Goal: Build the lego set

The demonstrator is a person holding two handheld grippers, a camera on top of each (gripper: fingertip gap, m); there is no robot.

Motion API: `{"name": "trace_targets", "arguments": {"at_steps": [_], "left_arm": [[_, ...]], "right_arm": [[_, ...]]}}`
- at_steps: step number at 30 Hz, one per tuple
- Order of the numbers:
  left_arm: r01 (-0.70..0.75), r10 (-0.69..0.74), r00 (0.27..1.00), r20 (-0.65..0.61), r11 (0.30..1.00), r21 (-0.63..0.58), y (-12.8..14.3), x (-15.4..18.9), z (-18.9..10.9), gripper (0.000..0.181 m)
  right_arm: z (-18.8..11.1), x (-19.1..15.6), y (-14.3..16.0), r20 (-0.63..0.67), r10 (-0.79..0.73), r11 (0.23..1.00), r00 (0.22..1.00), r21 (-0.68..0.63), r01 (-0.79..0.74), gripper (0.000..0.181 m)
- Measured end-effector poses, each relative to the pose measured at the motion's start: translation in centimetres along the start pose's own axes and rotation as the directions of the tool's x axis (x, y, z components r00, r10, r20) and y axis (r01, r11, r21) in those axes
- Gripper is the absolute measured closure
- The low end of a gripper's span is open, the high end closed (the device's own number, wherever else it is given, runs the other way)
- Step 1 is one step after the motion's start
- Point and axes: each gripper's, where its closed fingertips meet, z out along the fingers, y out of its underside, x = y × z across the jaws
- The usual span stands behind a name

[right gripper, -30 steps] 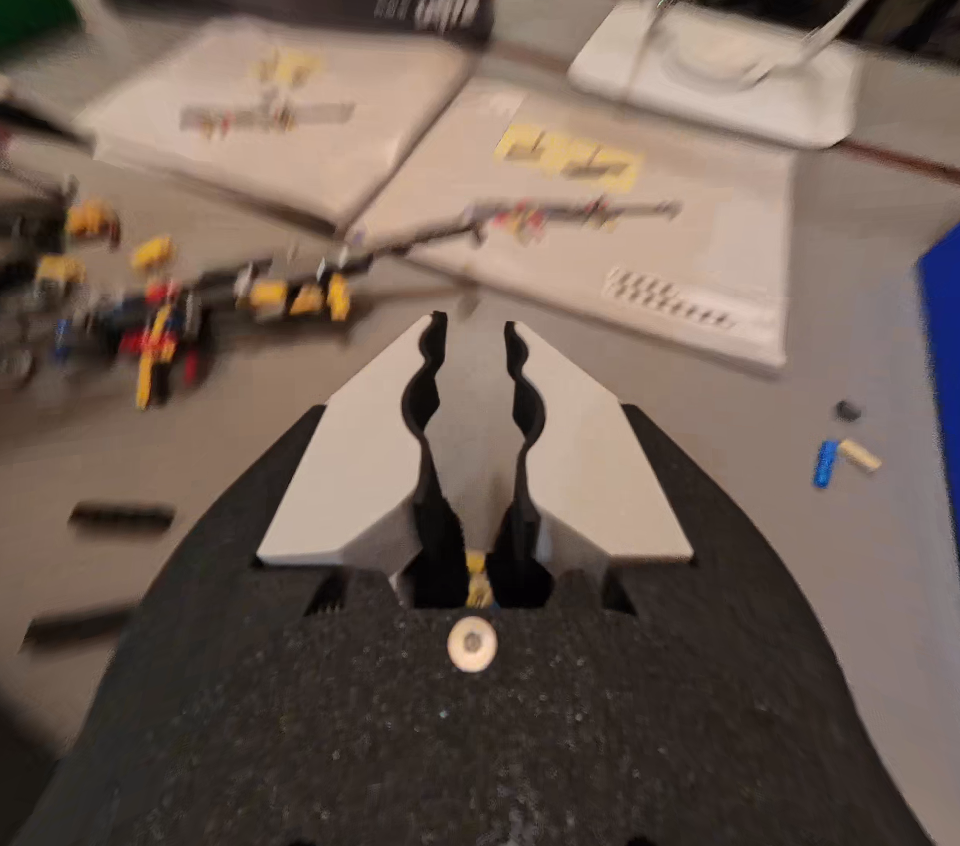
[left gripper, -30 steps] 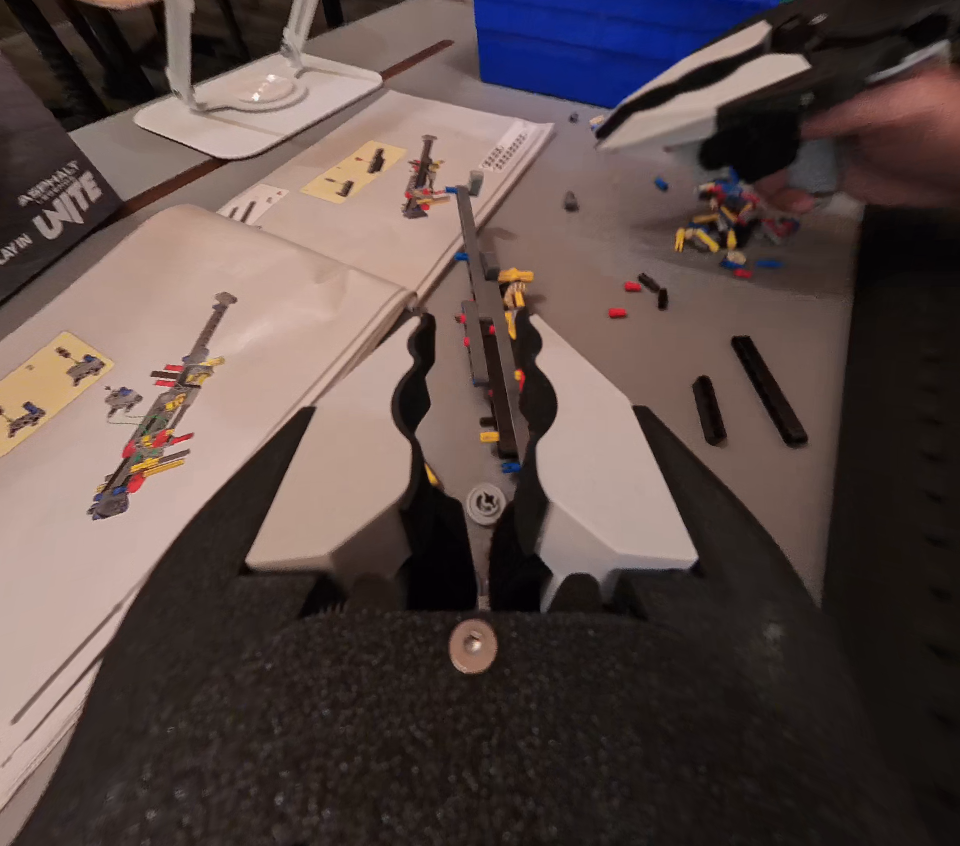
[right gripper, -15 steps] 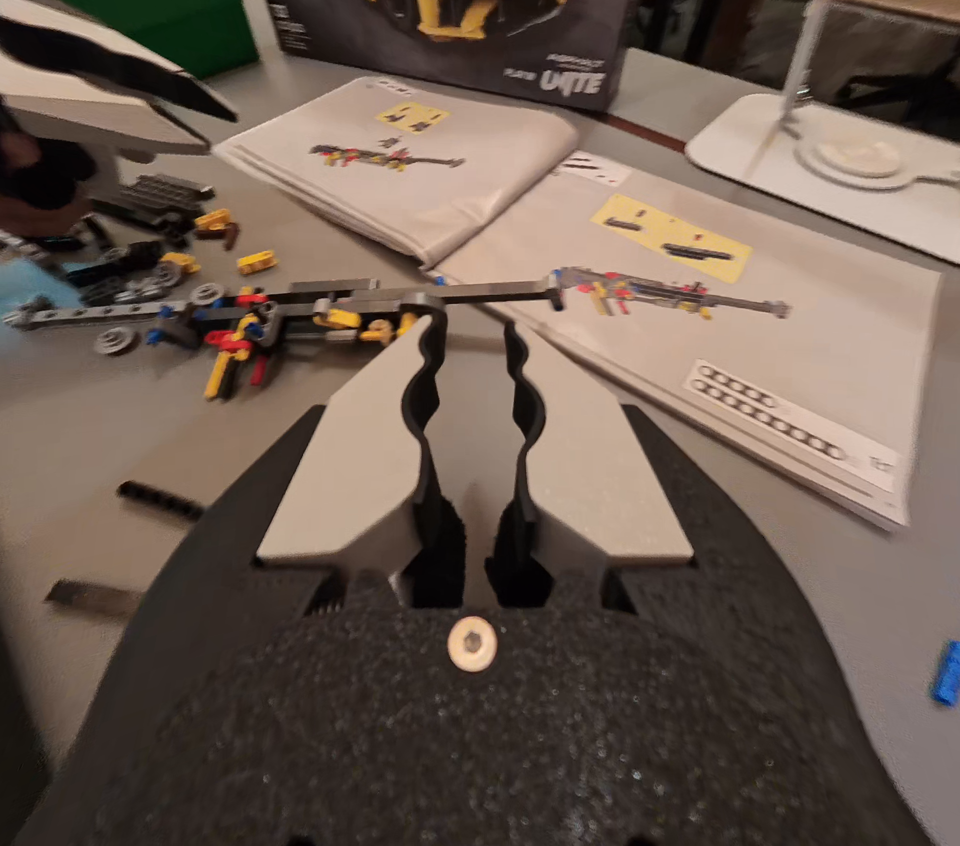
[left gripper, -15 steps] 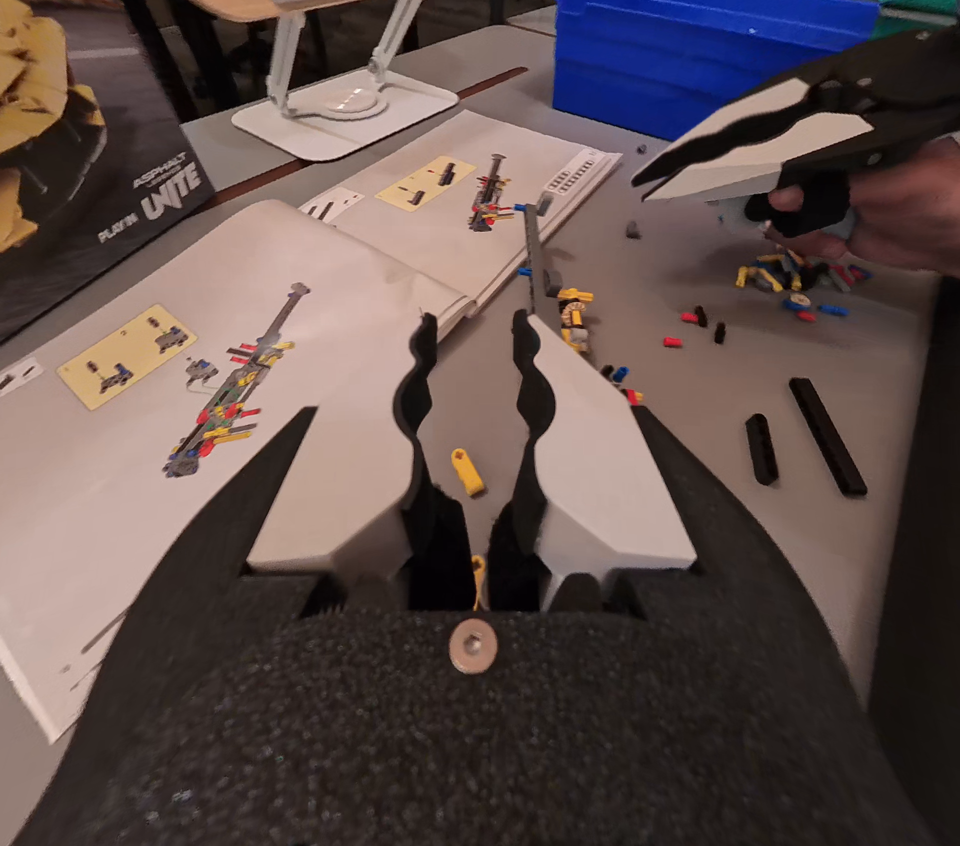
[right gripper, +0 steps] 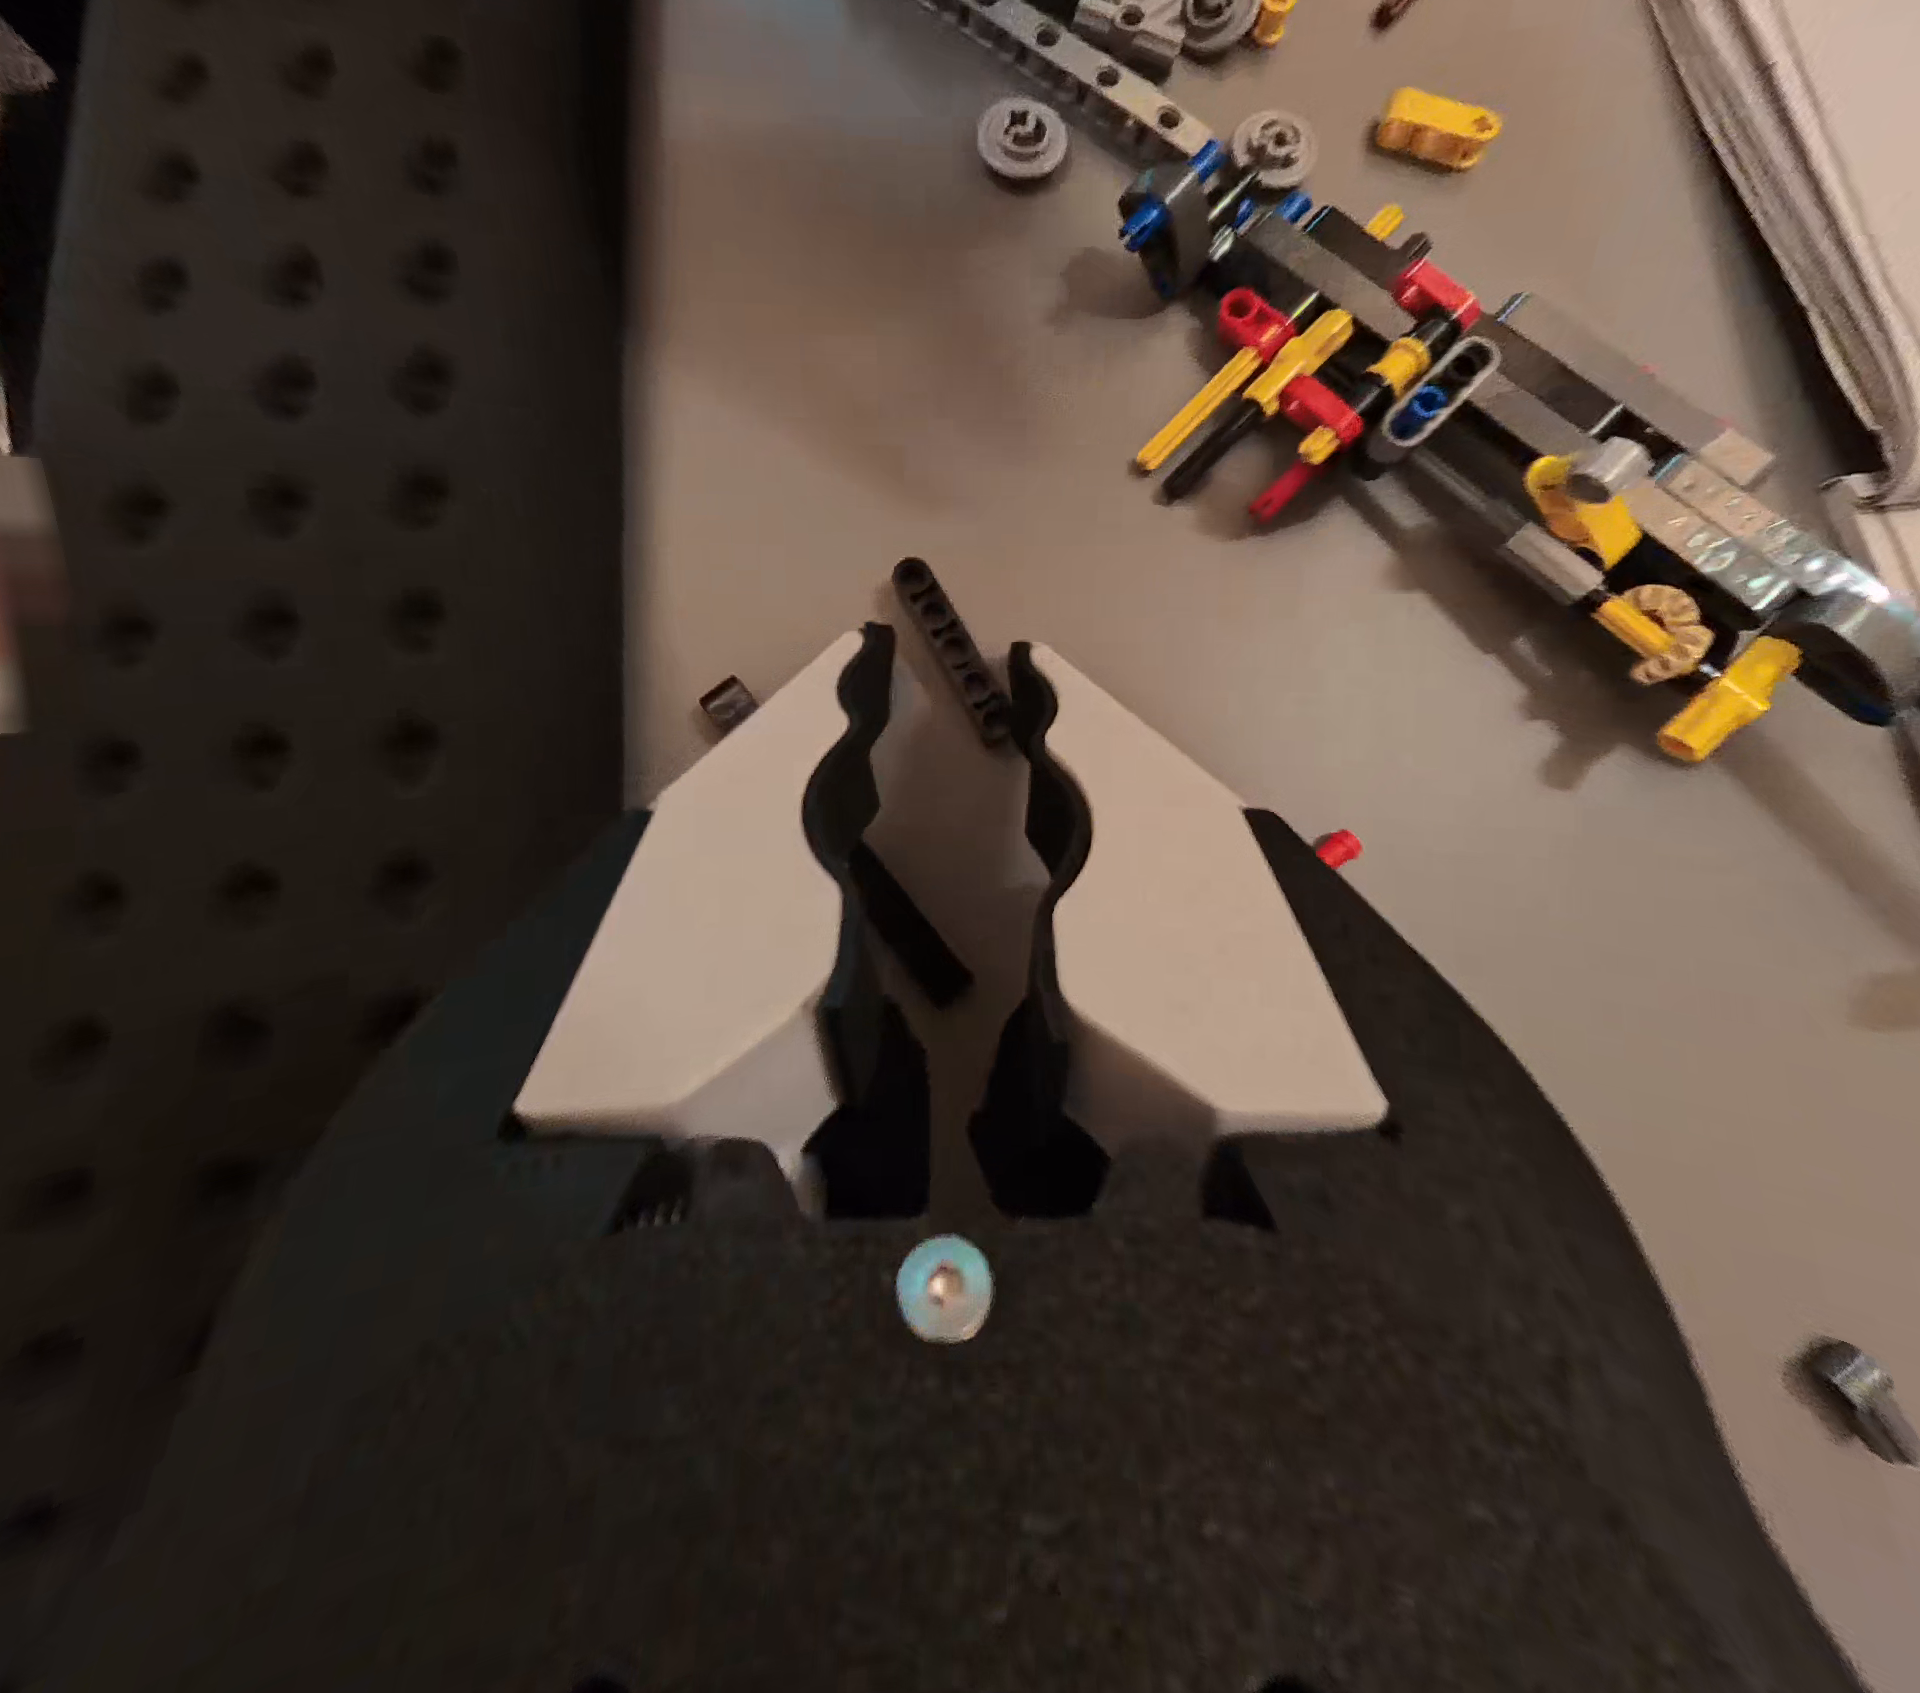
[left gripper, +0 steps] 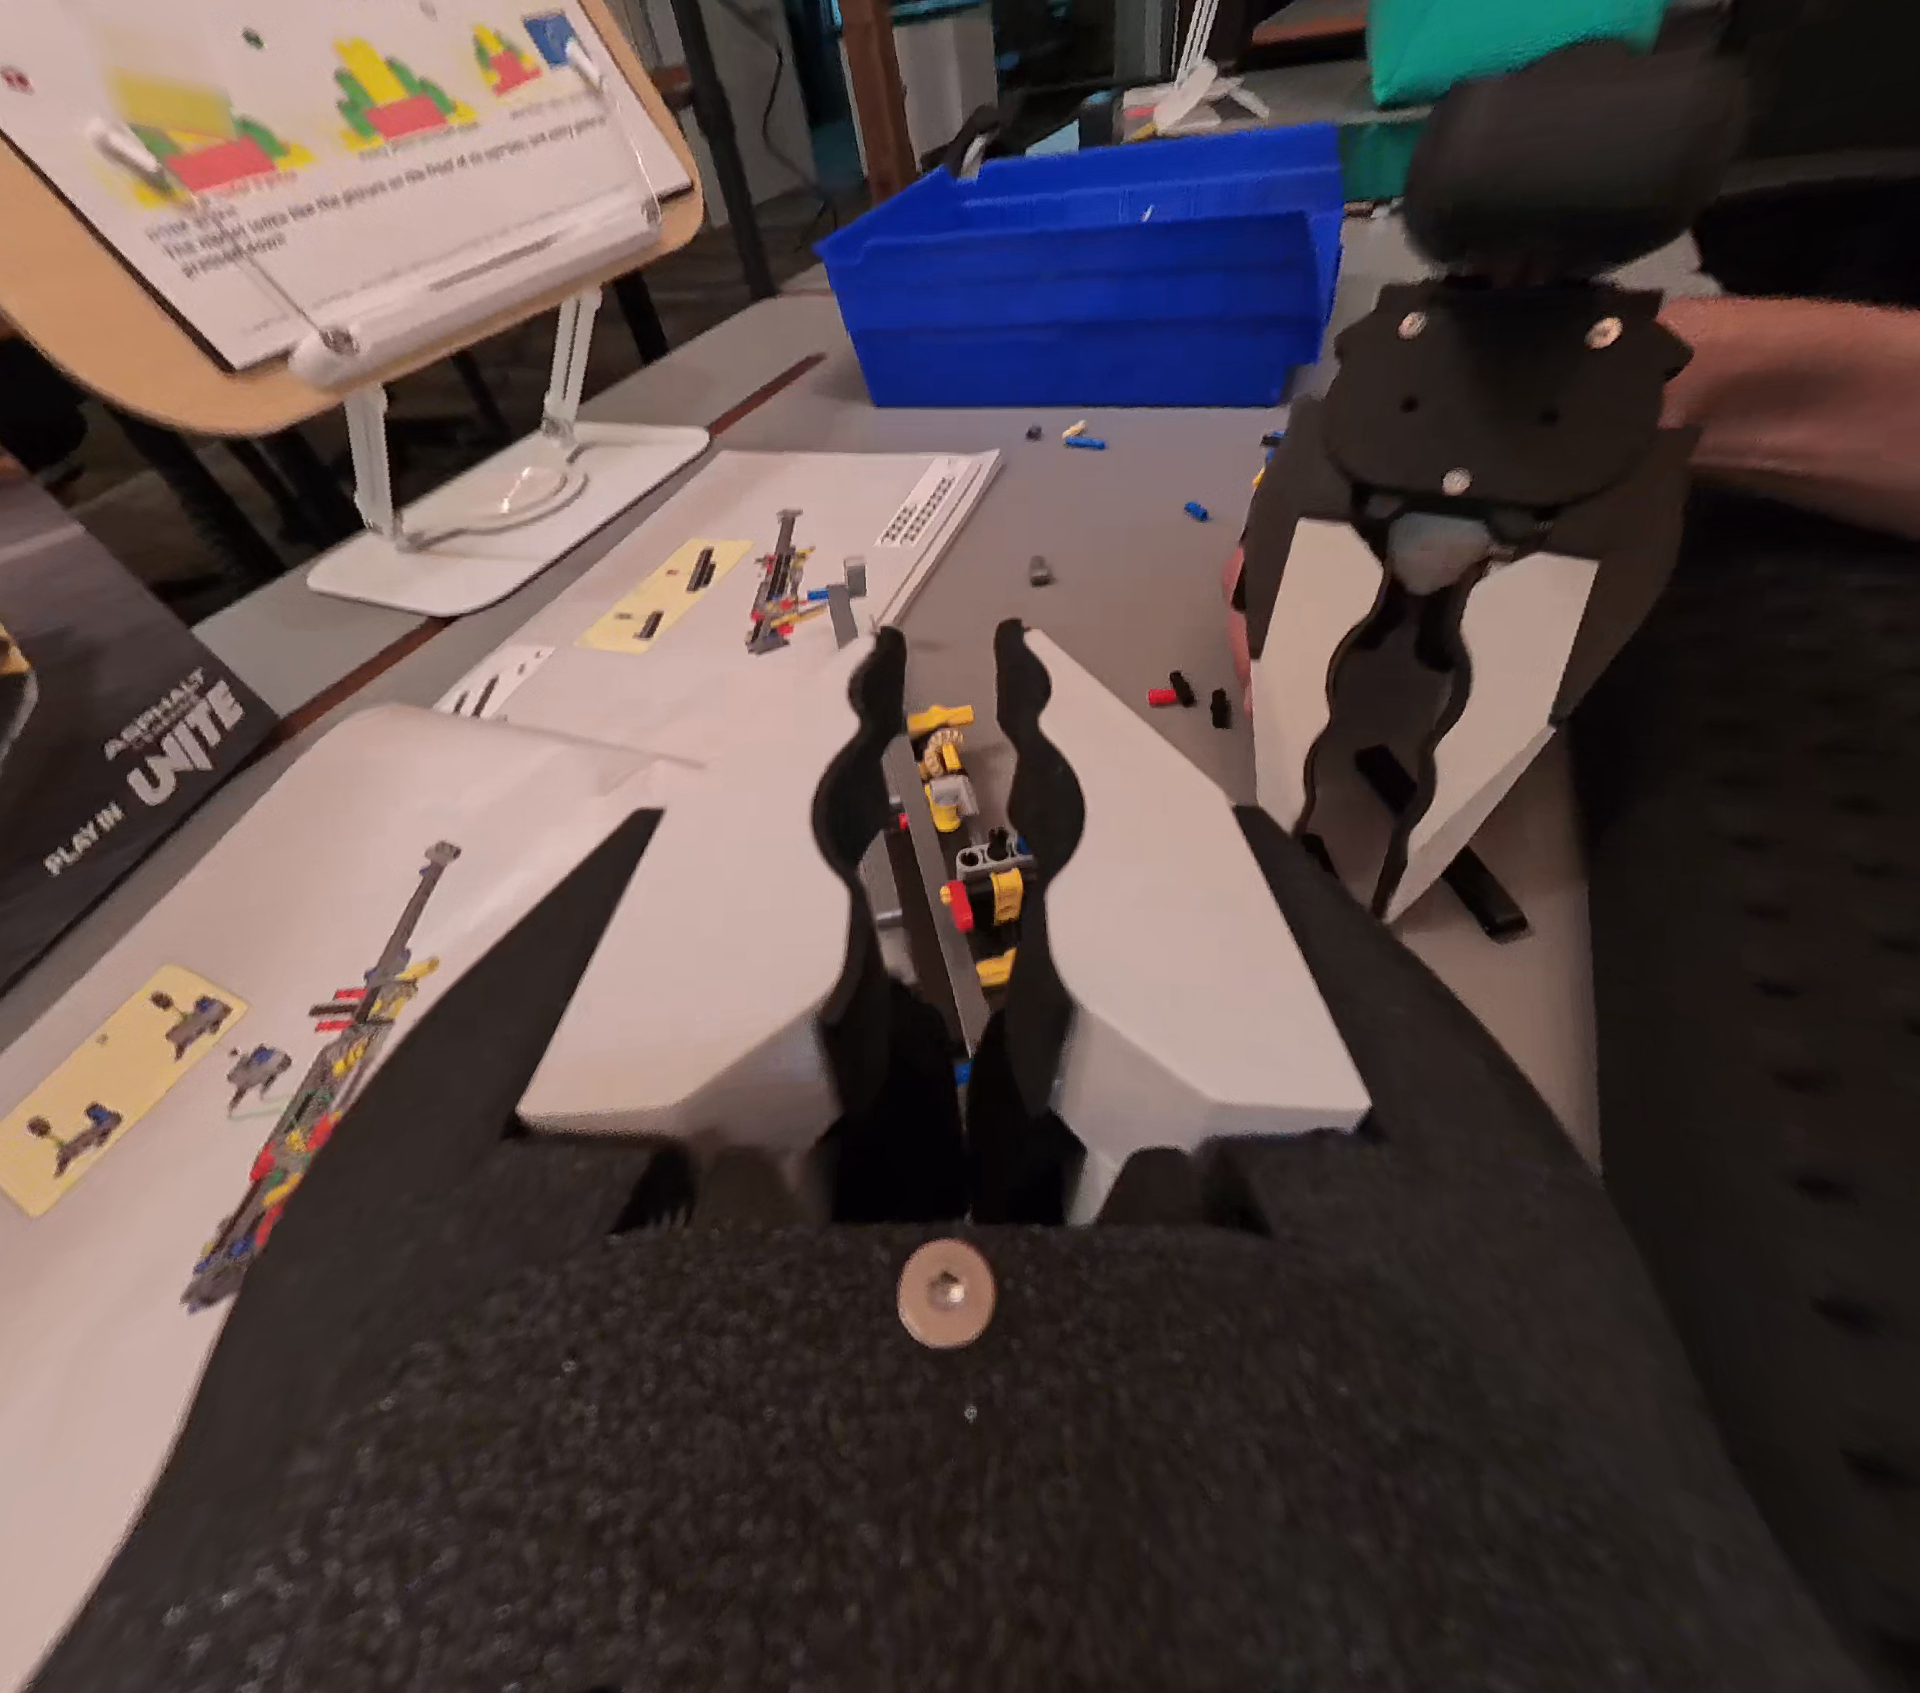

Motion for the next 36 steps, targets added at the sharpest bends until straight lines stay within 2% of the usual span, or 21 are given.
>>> {"name": "trace_targets", "arguments": {"at_steps": [2, 4, 6, 7, 9, 10, 11, 12, 13, 14, 17, 19, 20, 22, 23, 24, 26, 29, 32, 36], "left_arm": [[-0.017, 0.018, 1.0, -0.023, 0.998, 0.055, -0.6, 0.5, -0.3, 0.167], [0.001, 0.005, 0.997, -0.074, 0.997, 0.082, -1.0, 1.3, -0.4, 0.169], [0.052, -0.038, 0.992, -0.124, 0.992, 0.111, -1.5, 1.8, -0.6, 0.168], [0.084, -0.065, 0.987, -0.146, 0.988, 0.131, -1.9, 1.9, -0.8, 0.164], [0.172, -0.136, 0.972, -0.194, 0.968, 0.183, -3.0, 1.9, -1.3, 0.155], [0.233, -0.187, 0.957, -0.222, 0.951, 0.201, -3.5, 1.8, -1.6, 0.15], [0.298, -0.246, 0.937, -0.249, 0.934, 0.199, -3.7, 1.7, -1.7, 0.146], [0.355, -0.3, 0.914, -0.273, 0.917, 0.181, -3.7, 1.6, -1.6, 0.144], [0.396, -0.34, 0.894, -0.293, 0.904, 0.161, -3.7, 1.6, -1.5, 0.144], [0.419, -0.363, 0.882, -0.301, 0.896, 0.149, -3.6, 1.6, -1.3, 0.145], [0.45, -0.388, 0.865, -0.318, 0.881, 0.15, -3.8, 1.7, -1.4, 0.151], [0.507, -0.426, 0.819, -0.384, 0.85, 0.139, -4.2, 2.3, -1.6, 0.152], [0.536, -0.45, 0.795, -0.406, 0.835, 0.124, -4.2, 2.4, -1.6, 0.152], [0.555, -0.48, 0.787, -0.388, 0.826, 0.104, -3.7, 2.1, -1.2, 0.152], [0.544, -0.482, 0.801, -0.355, 0.833, 0.098, -3.4, 1.9, -0.9, 0.154], [0.532, -0.483, 0.819, -0.308, 0.842, 0.093, -2.9, 1.5, -0.5, 0.156], [0.537, -0.5, 0.823, -0.269, 0.839, 0.086, -2.5, 1.3, 0.0, 0.158], [0.612, -0.564, 0.777, -0.28, 0.78, 0.127, -3.2, 0.9, 0.1, 0.16], [0.66, -0.606, 0.739, -0.295, 0.739, 0.135, -3.4, 0.9, 0.3, 0.163], [0.665, -0.614, 0.733, -0.293, 0.738, 0.118, -3.2, 1.3, 0.7, 0.169]], "right_arm": [[0.3, 0.1, 0.1, -0.009, -0.007, 1.0, 1.0, -0.007, 0.007, 0.163], [0.3, 0.4, 0.0, -0.036, -0.032, 0.999, 0.999, 0.0, 0.032, 0.175], [0.1, 1.9, -0.1, -0.126, -0.018, 1.0, 0.992, 0.003, 0.019, 0.175], [-0.4, 2.8, -0.6, -0.172, 0.011, 0.999, 0.985, 0.035, -0.005, 0.175], [-2.2, 4.3, -3.3, -0.195, 0.151, 0.97, 0.969, 0.22, -0.106, 0.175], [-3.7, 5.2, -5.4, -0.172, 0.257, 0.913, 0.951, 0.366, -0.18, 0.175], [-5.5, 6.0, -7.7, -0.103, 0.367, 0.802, 0.924, 0.539, -0.258, 0.175], [-7.4, 6.3, -9.7, 0.034, 0.447, 0.635, 0.894, 0.691, -0.344, 0.176], [-8.8, 6.0, -11.3, 0.218, 0.454, 0.463, 0.864, 0.771, -0.438, 0.176], [-9.0, 5.6, -12.0, 0.362, 0.44, 0.367, 0.822, 0.763, -0.532, 0.176], [-8.7, 4.6, -12.7, 0.53, 0.392, 0.296, 0.752, 0.701, -0.649, 0.175], [-8.8, 4.7, -12.8, 0.459, 0.398, 0.324, 0.794, 0.74, -0.59, 0.175], [-8.4, 5.4, -12.3, 0.337, 0.446, 0.375, 0.829, 0.771, -0.515, 0.176], [-8.7, 6.8, -11.8, -0.063, 0.475, 0.52, 0.878, 0.825, -0.223, 0.175], [-8.6, 6.7, -11.8, -0.224, 0.43, 0.613, 0.875, 0.783, -0.101, 0.175], [-8.2, 6.9, -11.5, -0.37, 0.4, 0.693, 0.839, 0.721, -0.013, 0.175], [-7.5, 7.2, -11.2, -0.552, 0.341, 0.783, 0.761, 0.615, 0.095, 0.175], [-7.5, 7.4, -11.3, -0.688, 0.279, 0.838, 0.67, 0.515, 0.179, 0.175], [-7.4, 7.3, -11.6, -0.705, 0.279, 0.845, 0.652, 0.503, 0.183, 0.175], [-7.1, 7.0, -12.2, -0.722, 0.259, 0.847, 0.642, 0.489, 0.209, 0.175]]}}
